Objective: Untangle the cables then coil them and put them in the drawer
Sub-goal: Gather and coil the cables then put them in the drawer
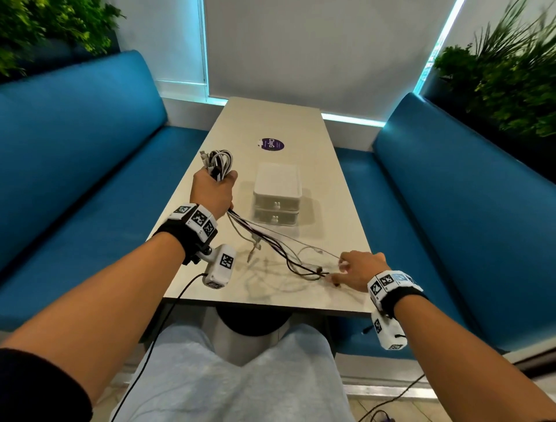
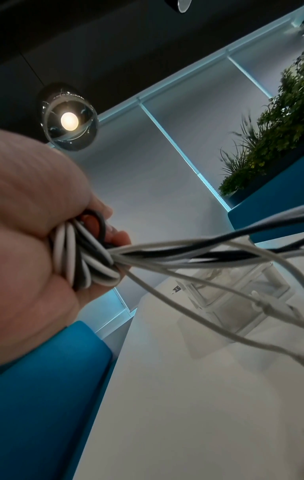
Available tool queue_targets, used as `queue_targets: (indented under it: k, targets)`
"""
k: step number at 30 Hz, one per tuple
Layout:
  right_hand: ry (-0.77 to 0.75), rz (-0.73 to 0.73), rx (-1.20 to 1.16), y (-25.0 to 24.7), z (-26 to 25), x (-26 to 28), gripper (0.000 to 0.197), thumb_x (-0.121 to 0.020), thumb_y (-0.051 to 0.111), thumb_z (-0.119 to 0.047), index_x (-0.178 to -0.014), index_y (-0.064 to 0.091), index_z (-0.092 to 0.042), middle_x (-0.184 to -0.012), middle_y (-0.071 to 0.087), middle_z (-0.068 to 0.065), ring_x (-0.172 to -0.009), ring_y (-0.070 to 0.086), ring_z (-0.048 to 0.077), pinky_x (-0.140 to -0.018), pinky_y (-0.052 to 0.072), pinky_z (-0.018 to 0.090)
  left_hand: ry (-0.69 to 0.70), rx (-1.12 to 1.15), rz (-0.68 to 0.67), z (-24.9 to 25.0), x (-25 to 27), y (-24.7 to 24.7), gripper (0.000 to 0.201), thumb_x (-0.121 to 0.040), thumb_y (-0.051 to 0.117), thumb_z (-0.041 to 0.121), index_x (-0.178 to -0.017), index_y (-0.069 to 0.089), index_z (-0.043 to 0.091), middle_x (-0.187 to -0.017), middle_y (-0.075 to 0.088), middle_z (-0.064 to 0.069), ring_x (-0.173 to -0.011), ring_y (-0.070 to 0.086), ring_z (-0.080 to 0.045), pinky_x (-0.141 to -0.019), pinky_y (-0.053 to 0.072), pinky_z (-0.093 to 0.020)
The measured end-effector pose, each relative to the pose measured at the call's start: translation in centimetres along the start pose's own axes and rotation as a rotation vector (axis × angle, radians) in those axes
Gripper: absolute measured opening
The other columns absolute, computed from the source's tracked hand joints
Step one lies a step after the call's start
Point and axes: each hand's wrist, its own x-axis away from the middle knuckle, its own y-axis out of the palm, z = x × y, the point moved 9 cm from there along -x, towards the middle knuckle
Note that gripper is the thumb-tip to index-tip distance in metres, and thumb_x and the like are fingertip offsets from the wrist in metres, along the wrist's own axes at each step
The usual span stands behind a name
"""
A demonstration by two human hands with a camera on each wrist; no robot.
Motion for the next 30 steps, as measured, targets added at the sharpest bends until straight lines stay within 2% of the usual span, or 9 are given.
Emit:
queue_targets:
  k: [2, 5, 8, 11, 15, 19, 23, 27, 30]
  targets:
    - [0.045, 0.081, 0.062, -0.5, 0.7, 0.1, 0.039, -0.093, 0.039, -0.063, -0.088, 0.056, -0.028, -0.097, 0.067, -0.006, -0.093, 0.06, 0.023, -0.09, 0.032, 0.041, 0.003, 0.005, -0.012, -0.3, 0.3, 0.4, 0.012, -0.094, 0.062, 0.018, -0.094, 0.051, 0.011, -0.061, 0.049, -0.005, -0.043, 0.046, -0.024, -0.035, 0.035, -0.017]
    - [0.106, 0.131, 0.058, -1.1, 1.2, 0.2, 0.033, -0.095, 0.047, -0.047, -0.119, 0.049, -0.025, -0.123, 0.058, -0.002, -0.104, 0.06, 0.025, -0.093, 0.035, 0.041, 0.022, -0.015, -0.032, -0.3, 0.9, 1.4, 0.014, -0.093, 0.062, 0.018, -0.092, 0.051, 0.01, -0.058, 0.048, -0.005, -0.044, 0.046, -0.025, -0.034, 0.034, -0.017]
    - [0.104, 0.065, -0.058, -0.6, 0.8, -0.2, 0.076, -0.078, 0.066, -0.056, -0.14, 0.034, -0.026, -0.144, 0.041, -0.003, -0.118, 0.055, 0.024, -0.103, 0.032, 0.045, 0.053, -0.026, -0.059, 0.1, 1.3, 2.2, 0.012, -0.093, 0.063, 0.018, -0.093, 0.053, 0.011, -0.06, 0.049, -0.004, -0.048, 0.046, -0.025, -0.035, 0.035, -0.019]
    - [0.031, 0.133, -0.073, -2.2, -1.4, 0.0, 0.123, -0.056, 0.065, -0.083, -0.153, 0.015, -0.026, -0.159, 0.02, -0.008, -0.137, 0.037, 0.026, -0.11, 0.029, 0.05, 0.103, -0.047, -0.086, 0.7, 1.4, 2.5, 0.009, -0.092, 0.064, 0.018, -0.095, 0.057, 0.015, -0.062, 0.054, 0.002, -0.056, 0.051, -0.025, -0.05, 0.04, -0.021]
    - [-0.082, 0.163, -0.204, -4.0, -4.1, 0.5, 0.144, -0.041, 0.066, -0.09, -0.155, 0.005, -0.028, -0.161, 0.019, -0.006, -0.147, 0.02, 0.022, -0.118, 0.02, 0.051, 0.111, -0.068, -0.078, 0.8, 1.4, 2.2, 0.01, -0.092, 0.064, 0.021, -0.095, 0.055, 0.016, -0.061, 0.055, 0.0, -0.056, 0.052, -0.025, -0.047, 0.04, -0.02]
    - [-0.149, 0.141, -0.348, -4.5, -5.4, 0.8, 0.14, -0.051, 0.07, -0.084, -0.156, -0.001, -0.026, -0.154, 0.036, -0.012, -0.147, 0.021, 0.028, -0.119, 0.019, 0.049, 0.114, -0.121, -0.056, 0.4, 1.1, 1.4, 0.01, -0.091, 0.064, 0.023, -0.098, 0.057, 0.019, -0.067, 0.057, 0.001, -0.067, 0.057, -0.027, -0.067, 0.053, -0.032]
    - [-0.123, 0.159, -0.428, -4.2, -4.5, 0.5, 0.118, -0.063, 0.051, -0.09, -0.154, 0.007, -0.029, -0.14, 0.055, -0.013, -0.141, 0.032, 0.03, -0.115, 0.028, 0.051, 0.089, -0.158, 0.038, -0.3, 0.5, -0.6, 0.021, -0.089, 0.064, 0.024, -0.108, 0.062, 0.015, -0.088, 0.067, -0.009, -0.081, 0.065, -0.032, -0.079, 0.056, -0.04]
    - [-0.147, 0.149, -0.55, -4.0, -4.2, 0.9, 0.113, -0.066, 0.057, -0.085, -0.153, 0.004, -0.037, -0.154, 0.038, -0.012, -0.142, 0.036, 0.023, -0.116, 0.03, 0.044, 0.057, -0.277, 0.159, -1.6, 0.1, -3.3, 0.026, -0.091, 0.063, 0.022, -0.112, 0.061, 0.008, -0.102, 0.068, -0.013, -0.094, 0.061, -0.032, -0.074, 0.042, -0.028]
    - [-0.196, 0.185, -0.588, -5.1, -5.8, 1.5, 0.12, -0.059, 0.059, -0.089, -0.155, 0.008, -0.036, -0.161, 0.019, -0.012, -0.146, 0.027, 0.016, -0.118, 0.025, 0.04, 0.032, -0.303, 0.078, -2.7, 0.7, -2.4, 0.026, -0.091, 0.062, 0.024, -0.113, 0.062, 0.009, -0.1, 0.068, -0.012, -0.089, 0.062, -0.031, -0.073, 0.044, -0.029]
